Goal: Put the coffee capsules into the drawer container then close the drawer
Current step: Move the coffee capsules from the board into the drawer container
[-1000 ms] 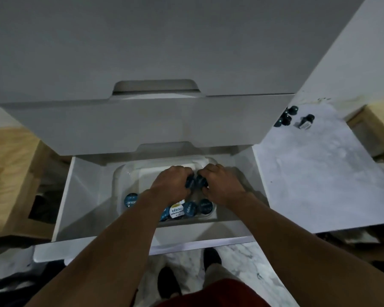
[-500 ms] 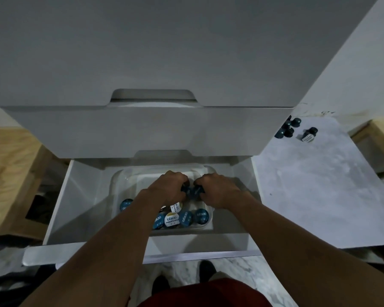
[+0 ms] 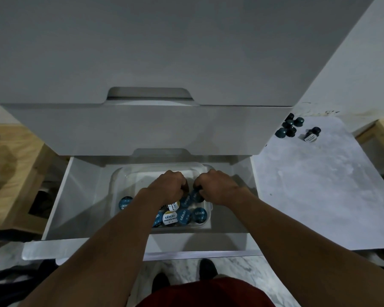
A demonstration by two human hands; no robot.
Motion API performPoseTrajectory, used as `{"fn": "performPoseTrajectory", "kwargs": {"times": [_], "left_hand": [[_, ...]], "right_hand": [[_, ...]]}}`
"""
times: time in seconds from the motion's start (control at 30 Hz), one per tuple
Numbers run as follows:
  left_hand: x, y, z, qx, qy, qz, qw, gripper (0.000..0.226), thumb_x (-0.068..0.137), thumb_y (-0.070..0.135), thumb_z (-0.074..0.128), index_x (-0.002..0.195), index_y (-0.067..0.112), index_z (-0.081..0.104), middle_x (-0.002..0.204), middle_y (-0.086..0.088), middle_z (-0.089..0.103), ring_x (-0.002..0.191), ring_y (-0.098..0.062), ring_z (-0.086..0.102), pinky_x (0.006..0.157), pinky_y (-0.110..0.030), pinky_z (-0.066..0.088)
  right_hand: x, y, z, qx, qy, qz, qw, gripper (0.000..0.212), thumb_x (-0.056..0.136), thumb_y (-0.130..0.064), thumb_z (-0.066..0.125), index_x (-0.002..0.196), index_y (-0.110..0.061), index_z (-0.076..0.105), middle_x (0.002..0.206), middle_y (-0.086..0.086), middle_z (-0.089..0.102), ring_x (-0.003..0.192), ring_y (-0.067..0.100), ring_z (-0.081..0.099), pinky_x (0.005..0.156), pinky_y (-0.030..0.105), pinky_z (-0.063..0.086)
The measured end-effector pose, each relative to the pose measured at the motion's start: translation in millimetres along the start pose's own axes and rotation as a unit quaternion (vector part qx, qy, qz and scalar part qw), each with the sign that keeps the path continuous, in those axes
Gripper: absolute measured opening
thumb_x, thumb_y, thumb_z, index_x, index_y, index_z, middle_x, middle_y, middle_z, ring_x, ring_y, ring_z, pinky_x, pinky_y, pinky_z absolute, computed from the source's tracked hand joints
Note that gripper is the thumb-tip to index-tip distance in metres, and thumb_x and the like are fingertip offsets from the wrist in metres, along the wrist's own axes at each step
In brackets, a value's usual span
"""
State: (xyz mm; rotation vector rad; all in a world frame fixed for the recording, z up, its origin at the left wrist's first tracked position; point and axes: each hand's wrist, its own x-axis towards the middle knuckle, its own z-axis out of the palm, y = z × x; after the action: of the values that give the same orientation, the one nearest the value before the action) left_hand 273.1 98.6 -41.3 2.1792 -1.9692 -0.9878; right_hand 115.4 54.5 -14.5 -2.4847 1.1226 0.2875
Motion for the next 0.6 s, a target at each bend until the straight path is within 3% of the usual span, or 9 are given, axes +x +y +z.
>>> {"fn": "performPoseTrajectory", "kwargs": {"times": [0.3,0.6], "left_hand": [[-1.3,1.5,-0.4,0.005,-0.023,-0.001,1.0,0.026,0.078,0.008,0.062,0.095,0.022,0.074,0.101,-0.006,0.07,0.088,-0.024,0.064,0.082,-0.038,0.056],[-5.9,3.7,-2.0,0.007,0.015,-0.02,1.0,0.026,0.086,0.014,0.06,0.11,0.021,0.069,0.115,-0.006,0.065,0.101,-0.024,0.061,0.09,-0.034,0.051]], "right_hand": [[2.9,-1.4,1.3,0.0,-0.025,-0.006,1.0,0.023,0.082,-0.017,0.065,0.104,-0.019,0.071,0.103,0.013,0.066,0.093,0.029,0.063,0.072,0.03,0.046],[-1.0,1.5,2.2,0.018,-0.012,-0.001,1.0,0.03,0.086,-0.016,0.059,0.115,-0.016,0.066,0.116,0.014,0.063,0.102,0.031,0.061,0.084,0.038,0.052]]}}
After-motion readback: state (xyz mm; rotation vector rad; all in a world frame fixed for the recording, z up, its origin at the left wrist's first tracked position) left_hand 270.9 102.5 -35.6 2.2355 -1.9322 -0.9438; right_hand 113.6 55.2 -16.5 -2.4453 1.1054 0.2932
